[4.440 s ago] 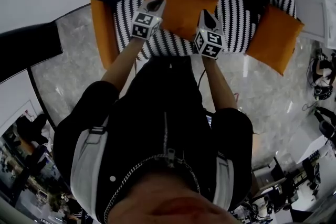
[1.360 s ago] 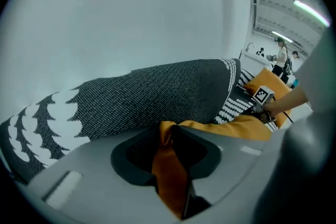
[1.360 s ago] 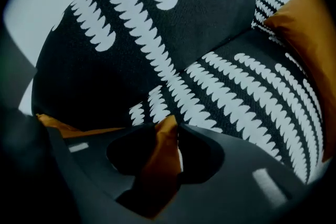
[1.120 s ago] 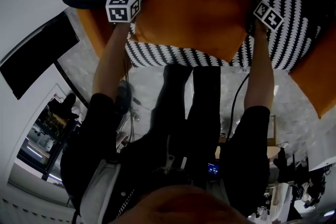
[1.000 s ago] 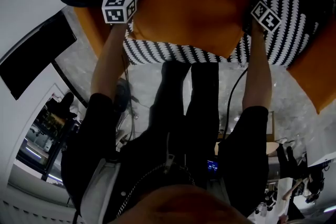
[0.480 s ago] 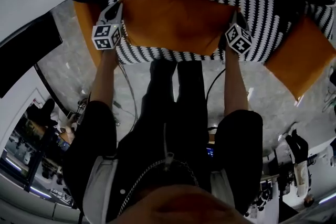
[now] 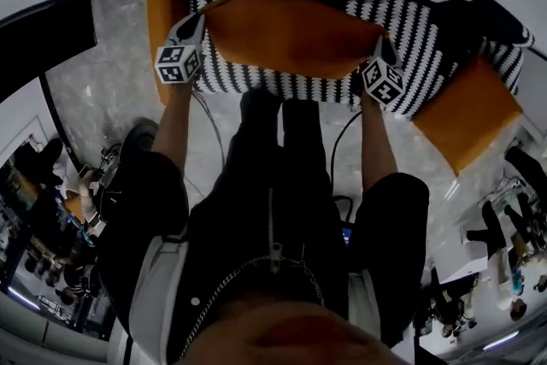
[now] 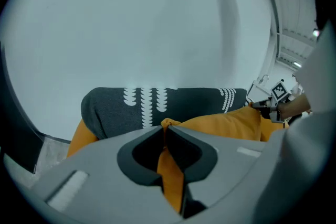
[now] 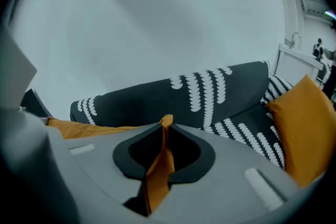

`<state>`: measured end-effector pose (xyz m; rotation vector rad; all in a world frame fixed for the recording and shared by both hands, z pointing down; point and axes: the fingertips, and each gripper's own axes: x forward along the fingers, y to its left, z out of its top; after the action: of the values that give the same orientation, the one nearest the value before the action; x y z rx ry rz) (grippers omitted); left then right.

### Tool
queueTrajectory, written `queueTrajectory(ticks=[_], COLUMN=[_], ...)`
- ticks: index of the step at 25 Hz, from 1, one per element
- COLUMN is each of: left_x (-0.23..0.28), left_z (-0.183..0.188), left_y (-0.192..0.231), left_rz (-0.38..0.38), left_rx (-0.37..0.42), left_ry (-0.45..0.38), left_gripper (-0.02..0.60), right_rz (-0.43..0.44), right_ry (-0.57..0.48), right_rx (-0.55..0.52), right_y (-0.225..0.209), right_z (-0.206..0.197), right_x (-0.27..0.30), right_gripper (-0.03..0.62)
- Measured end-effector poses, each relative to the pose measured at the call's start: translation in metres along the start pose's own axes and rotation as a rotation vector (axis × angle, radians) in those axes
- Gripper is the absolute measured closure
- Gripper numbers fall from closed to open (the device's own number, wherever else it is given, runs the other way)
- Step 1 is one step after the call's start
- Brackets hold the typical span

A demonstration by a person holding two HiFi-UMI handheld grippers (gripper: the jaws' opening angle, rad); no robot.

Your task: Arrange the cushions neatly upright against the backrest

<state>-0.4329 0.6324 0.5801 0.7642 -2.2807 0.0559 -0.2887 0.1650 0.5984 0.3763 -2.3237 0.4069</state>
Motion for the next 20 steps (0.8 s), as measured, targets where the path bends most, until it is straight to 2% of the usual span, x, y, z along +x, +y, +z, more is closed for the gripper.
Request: queueTrajectory(ticks=[5, 9, 14, 17, 20], left_x=[-0.006, 0.0, 0.013, 0.025, 0.029], left_z=[0.013, 0.038, 0.063, 0.062, 0.046], left_y=[0.037, 0.074, 0.108, 0.124, 0.134], left_rz=[0.055, 0.093, 0.116, 0.122, 0.125], left_rx=[-0.037, -0.039, -0.017, -0.042, -0.085], left_ry=[-0.04, -0.073, -0.086, -0.054, -0.003], left_gripper=[0.545, 0.545, 0.544, 0.54, 0.535], right_rz=[0.073, 0.124, 0.13, 0.154, 0.165], right_ry=[0.004, -0.025, -0.031, -0.018, 0.051], right_rx=[-0.129, -0.164, -0.204, -0.193, -0.16], right_y=[0.044, 0.083, 0.118, 0.127, 0.132], right_z=[0.026, 0.061, 0.09, 0.098, 0.088], right_x=[0.026, 0.056, 0.086, 0.097, 0.105], right_gripper=[0.553, 0.553, 0.553, 0.546, 0.542])
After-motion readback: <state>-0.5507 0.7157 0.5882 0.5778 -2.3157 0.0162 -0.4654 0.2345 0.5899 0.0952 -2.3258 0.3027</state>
